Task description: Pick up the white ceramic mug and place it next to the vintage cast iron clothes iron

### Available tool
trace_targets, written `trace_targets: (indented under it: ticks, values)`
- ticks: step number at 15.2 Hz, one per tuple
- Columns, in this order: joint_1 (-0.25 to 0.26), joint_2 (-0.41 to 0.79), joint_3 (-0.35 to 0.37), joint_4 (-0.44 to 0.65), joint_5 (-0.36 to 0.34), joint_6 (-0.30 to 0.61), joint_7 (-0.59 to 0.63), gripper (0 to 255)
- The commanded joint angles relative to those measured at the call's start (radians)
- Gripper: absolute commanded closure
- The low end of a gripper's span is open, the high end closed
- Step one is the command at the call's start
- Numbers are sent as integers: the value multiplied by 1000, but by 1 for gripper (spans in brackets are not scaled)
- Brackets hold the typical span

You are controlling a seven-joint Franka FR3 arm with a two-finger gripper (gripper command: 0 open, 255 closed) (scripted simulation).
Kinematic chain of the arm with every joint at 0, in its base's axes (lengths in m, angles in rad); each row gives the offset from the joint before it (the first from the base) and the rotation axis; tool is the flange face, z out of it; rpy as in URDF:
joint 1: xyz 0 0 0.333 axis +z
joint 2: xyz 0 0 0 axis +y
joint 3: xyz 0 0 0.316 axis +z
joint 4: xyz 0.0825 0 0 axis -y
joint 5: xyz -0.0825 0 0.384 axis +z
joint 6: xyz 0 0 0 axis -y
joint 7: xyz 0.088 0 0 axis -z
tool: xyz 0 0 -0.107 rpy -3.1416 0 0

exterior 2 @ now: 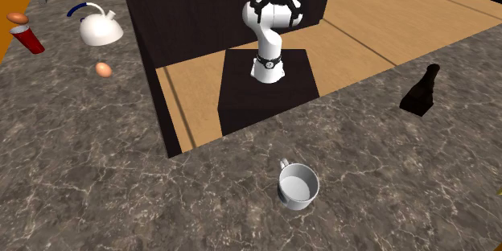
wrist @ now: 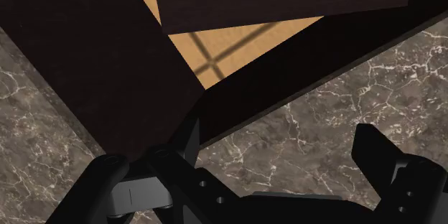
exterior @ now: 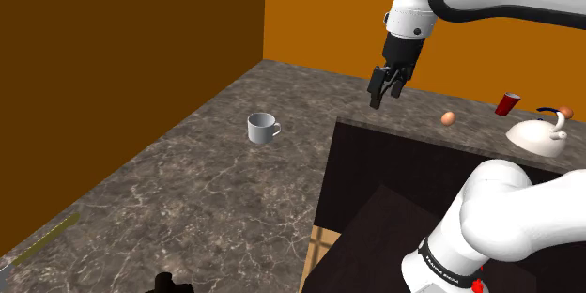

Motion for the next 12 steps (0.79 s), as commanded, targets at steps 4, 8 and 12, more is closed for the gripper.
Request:
trace_targets:
  ticks: [4, 8, 12]
  values:
    - [6, 90, 11, 1, 10, 93, 20, 0]
    - [12, 221, 26, 21, 20, 208, 45, 0]
    - [17, 361, 40, 64, 25, 310, 69, 0]
